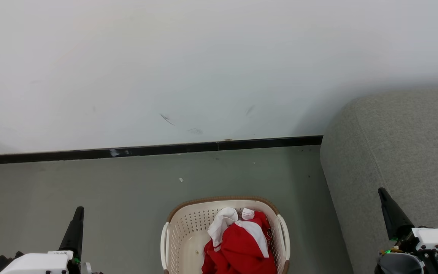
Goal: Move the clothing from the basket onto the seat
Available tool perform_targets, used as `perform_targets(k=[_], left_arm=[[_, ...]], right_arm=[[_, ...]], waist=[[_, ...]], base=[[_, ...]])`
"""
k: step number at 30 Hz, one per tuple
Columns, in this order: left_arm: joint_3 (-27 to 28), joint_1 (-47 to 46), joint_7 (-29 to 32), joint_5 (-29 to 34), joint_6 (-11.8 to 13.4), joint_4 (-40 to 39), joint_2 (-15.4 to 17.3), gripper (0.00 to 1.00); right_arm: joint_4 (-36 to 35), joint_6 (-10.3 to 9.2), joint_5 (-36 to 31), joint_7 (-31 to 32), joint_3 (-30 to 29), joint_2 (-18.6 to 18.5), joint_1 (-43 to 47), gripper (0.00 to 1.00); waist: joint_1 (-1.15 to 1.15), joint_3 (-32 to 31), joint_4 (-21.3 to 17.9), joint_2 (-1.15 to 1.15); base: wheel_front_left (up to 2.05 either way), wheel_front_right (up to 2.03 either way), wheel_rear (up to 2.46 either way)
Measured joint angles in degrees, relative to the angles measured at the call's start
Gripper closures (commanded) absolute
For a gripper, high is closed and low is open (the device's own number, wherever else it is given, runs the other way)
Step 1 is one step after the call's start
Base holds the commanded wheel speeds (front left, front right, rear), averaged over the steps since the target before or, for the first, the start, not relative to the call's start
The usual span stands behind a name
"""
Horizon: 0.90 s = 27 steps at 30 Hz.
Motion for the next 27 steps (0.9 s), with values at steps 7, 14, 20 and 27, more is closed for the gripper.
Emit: perform_targets(k=[7,14,20,27], left_arm=[[0.0,0.0,0.0,0.0,0.0,0.0,0.0,1.0],[0.0,0.0,0.0,0.0,0.0,0.0,-0.01,1.0],[0.01,0.0,0.0,0.0,0.0,0.0,-0.01,1.0],[0.01,0.0,0.0,0.0,0.0,0.0,-0.01,1.0]], right_arm=[[0.0,0.0,0.01,-0.01,0.01,-0.04,0.0,1.0],[0.0,0.0,0.01,-0.03,0.02,-0.07,0.0,1.0],[0.0,0.0,0.01,-0.03,0.03,-0.08,0.0,1.0],[0.0,0.0,0.01,-0.03,0.04,-0.09,0.0,1.0]], waist=[[0.0,0.0,0.0,0.0],[0.0,0.0,0.0,0.0],[0.0,0.0,0.0,0.0],[0.0,0.0,0.0,0.0]], base=[[0.0,0.0,0.0],[0.0,0.0,0.0],[0.0,0.0,0.0],[0.0,0.0,0.0]])
